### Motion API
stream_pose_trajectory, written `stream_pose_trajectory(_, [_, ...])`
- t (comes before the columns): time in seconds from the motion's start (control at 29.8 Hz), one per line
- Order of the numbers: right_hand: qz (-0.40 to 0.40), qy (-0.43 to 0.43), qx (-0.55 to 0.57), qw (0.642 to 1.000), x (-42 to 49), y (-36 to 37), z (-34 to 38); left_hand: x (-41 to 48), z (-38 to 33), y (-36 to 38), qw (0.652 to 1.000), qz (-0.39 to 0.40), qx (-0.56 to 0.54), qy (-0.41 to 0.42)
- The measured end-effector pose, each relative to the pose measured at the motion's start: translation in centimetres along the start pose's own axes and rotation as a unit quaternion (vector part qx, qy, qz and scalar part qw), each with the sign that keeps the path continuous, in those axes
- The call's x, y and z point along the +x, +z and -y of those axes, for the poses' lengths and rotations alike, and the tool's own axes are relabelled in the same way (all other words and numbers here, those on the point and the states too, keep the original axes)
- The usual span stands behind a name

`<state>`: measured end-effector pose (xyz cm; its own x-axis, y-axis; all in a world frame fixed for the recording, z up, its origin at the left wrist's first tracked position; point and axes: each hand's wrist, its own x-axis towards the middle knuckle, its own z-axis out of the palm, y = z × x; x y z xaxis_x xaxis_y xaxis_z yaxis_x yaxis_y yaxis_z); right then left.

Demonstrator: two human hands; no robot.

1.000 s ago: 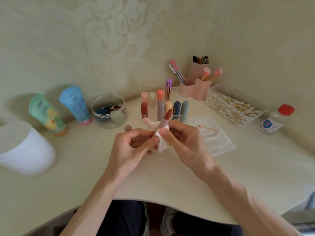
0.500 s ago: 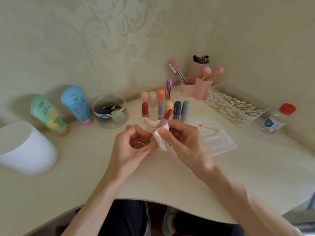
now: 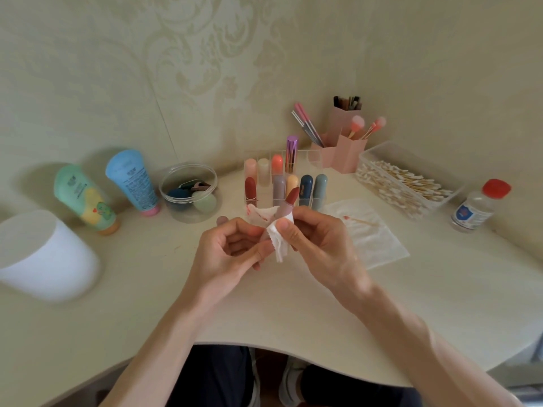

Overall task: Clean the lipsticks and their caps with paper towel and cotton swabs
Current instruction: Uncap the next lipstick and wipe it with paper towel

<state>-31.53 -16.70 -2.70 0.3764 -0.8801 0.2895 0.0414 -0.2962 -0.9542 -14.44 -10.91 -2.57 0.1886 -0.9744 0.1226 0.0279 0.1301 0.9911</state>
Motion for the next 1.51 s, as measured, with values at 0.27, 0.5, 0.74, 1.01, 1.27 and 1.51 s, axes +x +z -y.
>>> stream_pose_trajectory(0.27, [0.0, -0.004, -0.008, 1.0, 0.0, 0.1, 0.0, -0.2, 0.4, -0.1, 0.993, -0.051, 0.092, 0.055])
stream_pose_trajectory(0.5, [-0.002, 0.002, 0.014, 1.0, 0.0, -0.4, 0.4, -0.2, -0.2, 0.2, 1.0, 0.022, 0.001, -0.003])
stream_pose_trajectory(0.74, [-0.001, -0.001, -0.004, 1.0, 0.0, 0.3, 0.3, -0.2, 0.2, 0.0, 0.998, -0.04, 0.034, 0.043])
stream_pose_trajectory(1.01, [0.0, 0.005, 0.032, 0.999, -0.2, 0.0, 0.7, -0.3, -0.2, 0.2, 1.0, 0.012, -0.011, 0.007])
stream_pose_trajectory(1.27, [-0.006, 0.006, 0.005, 1.0, -0.1, 0.0, 0.3, -0.1, -0.1, 0.2, 1.0, 0.01, -0.006, -0.001])
stream_pose_trajectory(1.51, [0.008, 0.013, 0.038, 0.999, -0.5, 0.0, 0.8, -0.3, -0.2, 0.0, 0.999, -0.037, 0.003, 0.02])
